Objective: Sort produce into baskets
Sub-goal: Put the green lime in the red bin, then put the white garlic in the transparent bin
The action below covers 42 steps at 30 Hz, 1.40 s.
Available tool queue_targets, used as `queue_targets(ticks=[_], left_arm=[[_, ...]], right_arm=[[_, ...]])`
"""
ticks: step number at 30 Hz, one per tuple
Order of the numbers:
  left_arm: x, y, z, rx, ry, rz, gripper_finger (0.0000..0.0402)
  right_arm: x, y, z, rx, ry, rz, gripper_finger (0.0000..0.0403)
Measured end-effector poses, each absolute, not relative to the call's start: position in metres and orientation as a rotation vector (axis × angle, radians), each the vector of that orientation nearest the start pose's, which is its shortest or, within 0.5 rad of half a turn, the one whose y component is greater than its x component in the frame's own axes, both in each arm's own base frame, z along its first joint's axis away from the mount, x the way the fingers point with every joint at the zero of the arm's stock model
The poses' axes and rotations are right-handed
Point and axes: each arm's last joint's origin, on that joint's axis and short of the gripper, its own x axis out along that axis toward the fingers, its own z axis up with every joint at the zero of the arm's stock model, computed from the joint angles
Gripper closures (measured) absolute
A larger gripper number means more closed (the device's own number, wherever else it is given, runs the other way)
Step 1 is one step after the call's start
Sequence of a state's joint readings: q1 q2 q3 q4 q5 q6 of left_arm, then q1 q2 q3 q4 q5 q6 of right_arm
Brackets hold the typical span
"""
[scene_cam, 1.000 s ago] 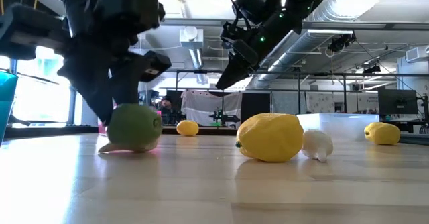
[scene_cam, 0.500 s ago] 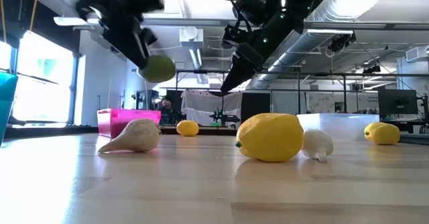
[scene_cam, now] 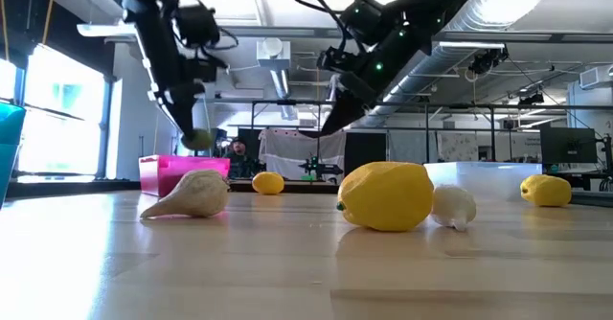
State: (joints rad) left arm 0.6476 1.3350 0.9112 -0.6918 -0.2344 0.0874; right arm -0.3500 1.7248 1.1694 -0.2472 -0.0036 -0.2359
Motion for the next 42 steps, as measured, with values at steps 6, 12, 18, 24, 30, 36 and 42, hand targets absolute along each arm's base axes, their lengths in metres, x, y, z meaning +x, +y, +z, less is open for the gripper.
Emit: queue_targets(ticks=[6,12,18,24,30,36,42], left_arm=[[0.193,0.177,0.204,-0.221,1.237,0.706,0.0339],[0.202,0.193,0.184,-0.294,1.196,0.644,0.0323],[0.207,0.19,0.182,-0.265,1.208,0.665,0.0297],[0.209,0.181,0.199,-0.19,1.155,0.704,0.0237],[0.205,0.176,0.227,-0.168,0.987,0.685,0.0201],[0.201,0.166,0.238,-0.15,0.703,0.581,0.0198],[0.193,0.152,0.245,-0.096,0.407,0.42,0.0197]], right_arm=[[0.342,-0.135,0.217,-0.017,0.823,-0.279,0.0126],[0.342,-0.137,0.218,-0.03,0.81,-0.279,0.0126],[0.342,-0.136,0.217,-0.062,0.819,-0.264,0.0126],[0.34,-0.14,0.217,-0.011,0.818,-0.372,0.0126],[0.317,-0.176,0.217,0.245,0.853,-0.72,0.0126],[0.291,-0.215,0.207,0.442,0.85,-0.911,0.0126],[0.281,-0.232,0.185,0.532,0.919,-0.942,0.0126]])
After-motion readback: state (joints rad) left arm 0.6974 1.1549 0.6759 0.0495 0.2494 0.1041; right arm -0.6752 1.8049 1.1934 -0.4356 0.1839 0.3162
